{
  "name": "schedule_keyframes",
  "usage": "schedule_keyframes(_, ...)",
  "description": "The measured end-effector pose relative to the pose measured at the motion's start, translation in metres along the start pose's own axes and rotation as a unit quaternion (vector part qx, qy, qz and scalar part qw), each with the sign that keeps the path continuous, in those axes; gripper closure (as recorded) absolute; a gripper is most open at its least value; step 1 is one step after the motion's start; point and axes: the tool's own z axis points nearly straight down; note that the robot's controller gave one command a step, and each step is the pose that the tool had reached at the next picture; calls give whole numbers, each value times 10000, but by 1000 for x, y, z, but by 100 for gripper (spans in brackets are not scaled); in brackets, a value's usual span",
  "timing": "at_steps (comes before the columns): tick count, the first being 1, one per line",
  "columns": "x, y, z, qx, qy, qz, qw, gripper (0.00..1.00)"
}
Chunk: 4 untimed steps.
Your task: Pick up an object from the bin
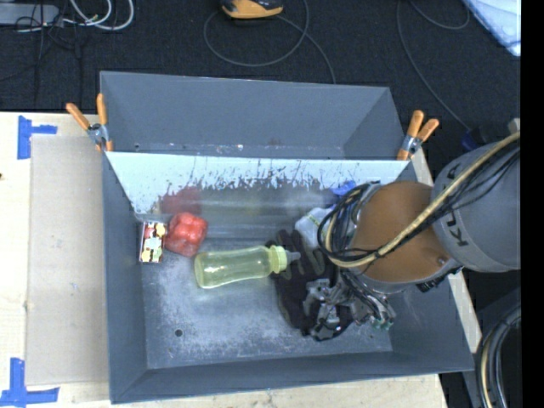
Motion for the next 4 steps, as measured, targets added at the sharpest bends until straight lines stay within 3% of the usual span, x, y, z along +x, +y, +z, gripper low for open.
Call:
schedule_keyframes(1, -2, 24, -1, -3, 9, -108, 9999, 100)
schedule_keyframes(2, -2, 24, -1, -4, 9, -102, 9999, 100)
schedule_keyframes(3, 11, 10, -24, -11, 17, -1653, 9862, 100)
schedule_keyframes(4, 11, 10, -24, -12, 17, -1649, 9863, 100)
